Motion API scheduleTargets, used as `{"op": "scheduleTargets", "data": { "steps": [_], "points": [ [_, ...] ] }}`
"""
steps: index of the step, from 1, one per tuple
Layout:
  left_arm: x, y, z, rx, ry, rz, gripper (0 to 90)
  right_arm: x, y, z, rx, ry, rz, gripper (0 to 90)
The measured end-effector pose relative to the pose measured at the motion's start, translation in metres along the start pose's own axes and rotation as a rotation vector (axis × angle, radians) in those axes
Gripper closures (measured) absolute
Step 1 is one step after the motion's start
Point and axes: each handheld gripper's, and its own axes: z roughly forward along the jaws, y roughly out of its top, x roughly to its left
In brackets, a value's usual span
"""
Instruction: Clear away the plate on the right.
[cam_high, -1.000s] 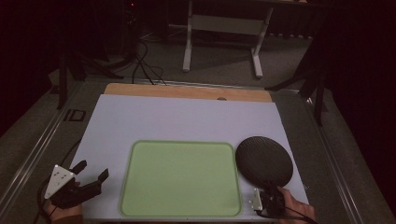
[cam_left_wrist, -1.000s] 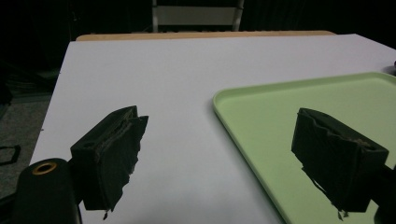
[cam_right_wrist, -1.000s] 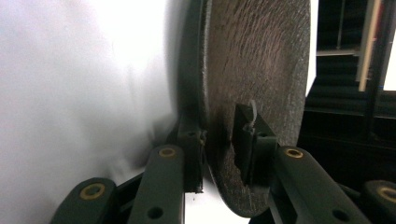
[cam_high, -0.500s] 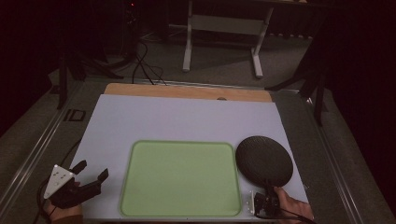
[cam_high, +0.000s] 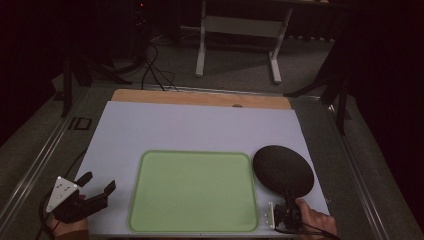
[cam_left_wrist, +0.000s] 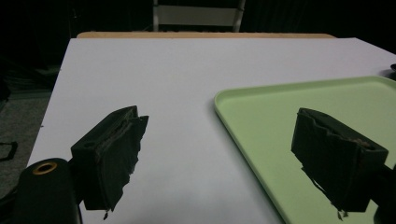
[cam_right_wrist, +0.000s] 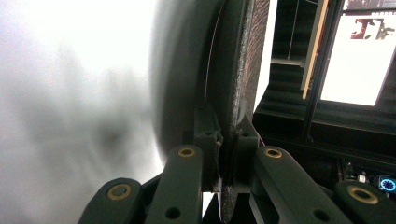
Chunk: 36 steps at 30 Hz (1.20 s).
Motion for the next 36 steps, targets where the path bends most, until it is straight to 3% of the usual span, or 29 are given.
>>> {"op": "scheduleTargets", "data": {
  "steps": [9,18,23,36],
  "points": [
    [0.001,0.0,0.0,-0.003,0.003,-0.005,15.9,-0.006,0.002,0.0,0.006,0.007,-0.002,84.3],
    [0.001,0.0,0.0,-0.004,0.004,-0.007,15.9,-0.018,0.005,-0.006,0.003,-0.034,0.032,84.3],
    [0.001,0.0,0.0,-0.004,0.004,-0.01,16.0,-0.022,0.009,-0.009,-0.012,-0.059,-0.003,84.3],
    [0.001,0.0,0.0,-0.005,0.007,-0.016,16.0,-0.026,0.027,-0.011,-0.057,-0.056,-0.016,83.5]
  ]
}}
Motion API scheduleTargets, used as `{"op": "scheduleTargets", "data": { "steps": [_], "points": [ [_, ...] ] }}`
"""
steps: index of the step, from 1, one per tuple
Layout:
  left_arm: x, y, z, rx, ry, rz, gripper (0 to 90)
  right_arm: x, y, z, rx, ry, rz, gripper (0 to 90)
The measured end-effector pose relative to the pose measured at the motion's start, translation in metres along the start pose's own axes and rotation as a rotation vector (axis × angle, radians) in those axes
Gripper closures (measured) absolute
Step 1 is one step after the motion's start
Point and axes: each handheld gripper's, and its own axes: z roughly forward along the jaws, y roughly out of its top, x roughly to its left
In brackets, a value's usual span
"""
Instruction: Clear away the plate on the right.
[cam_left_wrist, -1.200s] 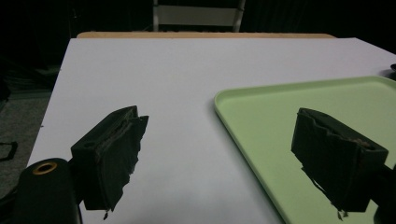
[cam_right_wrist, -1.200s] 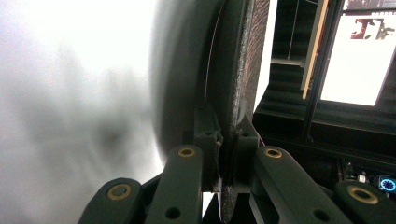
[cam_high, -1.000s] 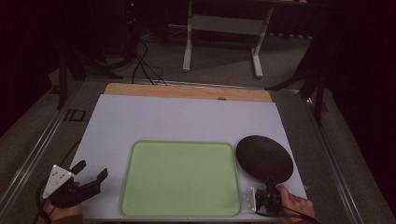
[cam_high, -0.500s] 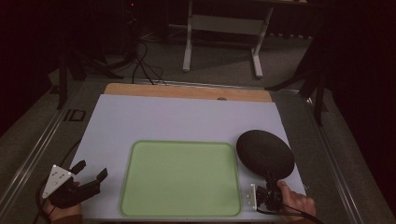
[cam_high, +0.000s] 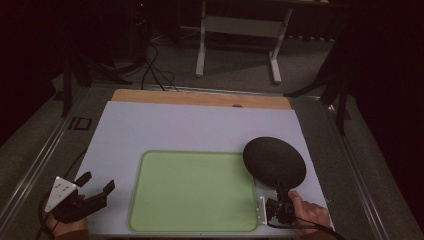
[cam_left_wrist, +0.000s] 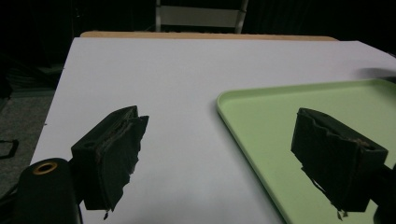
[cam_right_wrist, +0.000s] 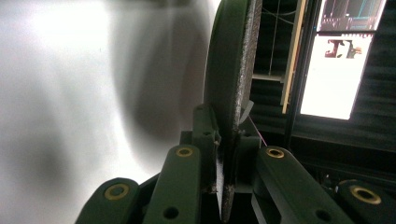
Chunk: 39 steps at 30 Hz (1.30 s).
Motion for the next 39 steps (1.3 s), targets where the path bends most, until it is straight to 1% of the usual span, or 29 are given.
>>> {"op": "scheduleTargets", "data": {
  "steps": [7,8,11,12,14,16,17,19,21,22,23,24,31,32,39],
  "points": [
    [0.0,0.0,0.0,0.001,0.001,-0.001,16.1,-0.003,0.01,-0.004,-0.028,-0.013,-0.008,83.4],
    [0.0,0.0,0.0,0.001,0.001,-0.002,16.1,-0.003,0.014,-0.005,-0.046,-0.025,-0.009,83.5],
    [0.001,0.0,-0.001,-0.001,0.002,-0.002,16.1,-0.005,0.017,-0.007,-0.053,-0.024,-0.019,83.4],
    [0.001,0.0,-0.001,0.0,0.001,-0.002,16.1,-0.006,0.022,-0.009,-0.067,-0.029,-0.023,83.2],
    [0.001,0.0,0.0,0.0,0.002,-0.002,16.1,-0.007,0.023,-0.01,-0.075,-0.031,-0.024,83.2],
    [0.001,0.0,0.0,-0.001,0.002,-0.003,16.1,-0.008,0.028,-0.012,-0.088,-0.032,-0.026,83.0],
    [0.001,0.0,0.0,-0.002,0.003,-0.002,16.1,-0.009,0.033,-0.013,-0.1,-0.036,-0.032,82.9],
    [0.001,0.0,-0.001,-0.002,0.003,-0.002,16.1,-0.009,0.035,-0.014,-0.109,-0.037,-0.037,82.7],
    [0.001,0.0,-0.001,-0.003,0.005,-0.003,16.1,-0.009,0.038,-0.014,-0.114,-0.037,-0.032,82.6],
    [0.001,0.0,-0.001,-0.004,0.006,-0.005,16.1,-0.009,0.043,-0.015,-0.126,-0.035,-0.036,82.4],
    [0.001,0.0,-0.001,-0.004,0.007,-0.007,16.1,-0.01,0.046,-0.015,-0.131,-0.035,-0.046,82.3],
    [0.001,0.0,-0.001,-0.005,0.009,-0.01,16.1,-0.01,0.048,-0.016,-0.134,-0.034,-0.041,82.1],
    [0.003,0.0,-0.001,-0.012,0.002,-0.024,16.1,-0.009,0.064,-0.022,-0.179,-0.023,-0.062,82.1],
    [0.003,0.0,-0.001,-0.012,0.002,-0.024,16.1,-0.009,0.064,-0.022,-0.179,-0.023,-0.062,82.1],
    [0.002,0.0,-0.001,-0.011,0.002,-0.021,16.1,-0.006,0.076,-0.028,-0.227,-0.015,-0.062,81.9]
  ]
}}
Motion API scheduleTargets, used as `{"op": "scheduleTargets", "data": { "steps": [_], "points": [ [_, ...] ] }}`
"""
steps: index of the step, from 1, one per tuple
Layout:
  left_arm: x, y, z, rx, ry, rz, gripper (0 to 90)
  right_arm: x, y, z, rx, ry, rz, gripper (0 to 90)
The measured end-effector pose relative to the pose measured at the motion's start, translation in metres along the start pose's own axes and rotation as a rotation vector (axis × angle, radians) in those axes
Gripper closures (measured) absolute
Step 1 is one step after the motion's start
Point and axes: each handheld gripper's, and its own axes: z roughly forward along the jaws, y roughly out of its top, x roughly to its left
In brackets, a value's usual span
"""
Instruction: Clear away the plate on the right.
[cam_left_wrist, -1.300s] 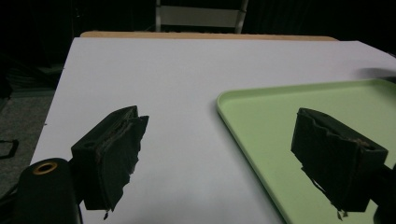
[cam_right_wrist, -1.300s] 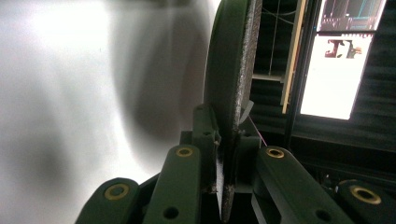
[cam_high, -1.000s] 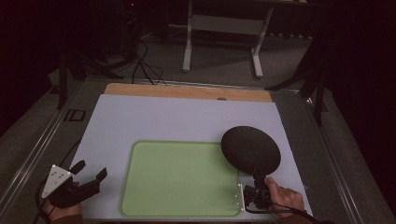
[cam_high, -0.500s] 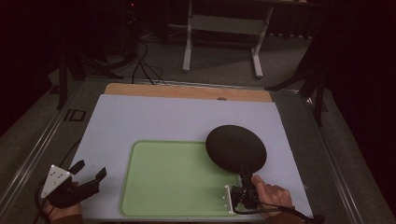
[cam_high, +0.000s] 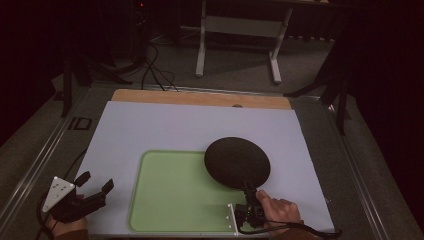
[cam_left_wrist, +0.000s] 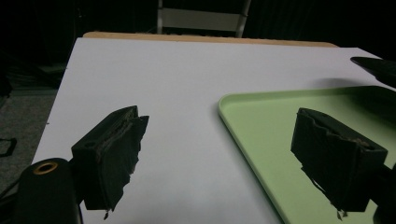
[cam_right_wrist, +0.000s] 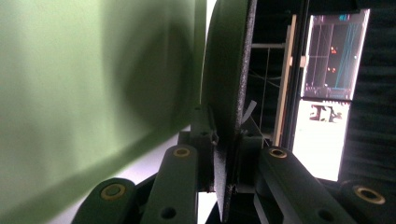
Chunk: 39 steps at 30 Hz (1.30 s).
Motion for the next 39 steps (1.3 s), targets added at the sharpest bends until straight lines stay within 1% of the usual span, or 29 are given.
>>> {"op": "scheduleTargets", "data": {
  "steps": [5,11,16,19,21,23,25,26,28,29,31,32,33,36,37,38,39],
  "points": [
    [0.0,0.0,0.0,0.0,0.0,0.001,16.1,0.001,0.007,-0.003,-0.024,0.005,-0.006,81.9],
    [0.0,0.0,0.0,-0.001,0.002,0.001,16.1,0.007,0.02,-0.007,-0.069,0.019,-0.038,81.5],
    [0.0,0.0,0.0,-0.002,0.003,0.001,16.1,0.01,0.03,-0.011,-0.11,0.024,-0.05,81.4],
    [0.0,0.0,0.0,-0.002,0.003,0.001,16.1,0.012,0.037,-0.012,-0.123,0.029,-0.058,81.3],
    [0.0,0.0,0.0,-0.002,0.003,0.001,16.1,0.015,0.042,-0.011,-0.135,0.036,-0.071,81.3],
    [0.0,0.0,0.0,-0.005,0.004,0.0,16.1,0.018,0.046,-0.01,-0.151,0.047,-0.074,80.9],
    [0.001,0.0,0.0,-0.005,0.004,0.0,16.1,0.023,0.051,-0.011,-0.156,0.057,-0.079,80.7],
    [0.001,0.0,0.0,-0.004,0.004,-0.001,16.1,0.024,0.053,-0.011,-0.166,0.054,-0.095,80.5],
    [0.001,0.001,0.0,-0.005,0.003,0.001,16.1,0.029,0.058,-0.013,-0.176,0.055,-0.105,80.6],
    [0.0,0.001,0.0,-0.005,0.005,0.001,16.1,0.03,0.06,-0.015,-0.187,0.047,-0.115,80.6],
    [0.0,0.001,0.0,-0.004,0.005,0.0,16.1,0.031,0.065,-0.016,-0.205,0.055,-0.113,81.0],
    [0.0,0.001,0.0,-0.004,0.005,0.0,16.1,0.031,0.067,-0.017,-0.212,0.065,-0.109,82.0],
    [0.0,0.001,0.0,-0.005,0.006,0.0,16.1,0.03,0.069,-0.017,-0.227,0.092,-0.116,83.6],
    [0.0,0.001,-0.001,-0.009,0.004,-0.003,16.1,0.03,0.072,-0.017,-0.27,0.163,-0.107,85.6],
    [0.001,0.0,-0.001,-0.009,0.005,-0.005,16.1,0.03,0.072,-0.017,-0.27,0.16,-0.106,85.5],
    [0.001,0.0,-0.001,-0.01,0.005,-0.006,16.1,0.029,0.072,-0.017,-0.273,0.167,-0.099,85.2],
    [0.001,0.0,-0.001,-0.01,0.005,-0.006,16.1,0.028,0.071,-0.017,-0.28,0.184,-0.103,84.3]
  ]
}}
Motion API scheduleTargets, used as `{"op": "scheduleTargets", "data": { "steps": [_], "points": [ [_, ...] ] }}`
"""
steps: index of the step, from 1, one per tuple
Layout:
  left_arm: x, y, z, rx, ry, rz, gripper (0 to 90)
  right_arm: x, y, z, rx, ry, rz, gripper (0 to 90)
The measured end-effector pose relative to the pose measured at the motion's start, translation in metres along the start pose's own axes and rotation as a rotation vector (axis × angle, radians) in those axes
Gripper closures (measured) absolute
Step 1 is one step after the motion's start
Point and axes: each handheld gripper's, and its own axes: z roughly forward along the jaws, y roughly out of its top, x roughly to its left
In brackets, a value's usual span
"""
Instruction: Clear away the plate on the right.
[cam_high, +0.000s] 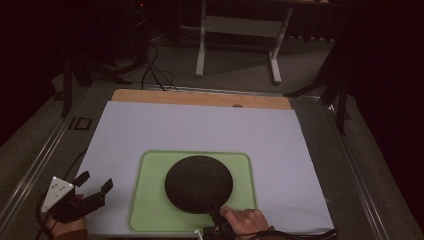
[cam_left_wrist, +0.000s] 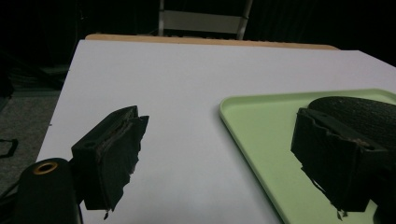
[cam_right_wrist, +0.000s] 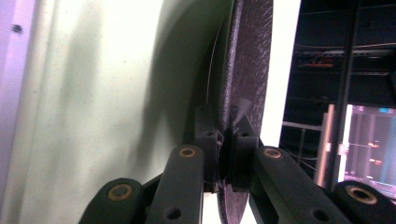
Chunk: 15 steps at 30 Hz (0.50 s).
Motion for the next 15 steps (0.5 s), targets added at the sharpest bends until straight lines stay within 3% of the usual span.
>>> {"op": "scheduleTargets", "data": {
  "steps": [2,5,7,11,15],
  "points": [
    [0.0,0.0,0.0,0.0,-0.001,0.0,16.1,-0.001,-0.001,0.0,-0.001,0.022,0.008,82.7],
    [0.0,0.0,0.0,0.0,0.0,0.003,16.1,0.004,-0.003,0.003,0.015,0.124,0.002,75.4],
    [0.0,0.0,0.0,0.0,-0.001,0.003,16.1,0.008,-0.004,0.005,0.02,0.141,0.003,74.5],
    [-0.001,0.0,0.0,0.002,-0.001,0.005,16.1,-0.002,-0.008,0.003,-0.001,0.225,0.087,70.3],
    [0.0,0.0,0.0,-0.001,0.001,0.0,16.1,-0.005,-0.011,0.003,-0.007,0.238,0.101,65.6]
  ]
}}
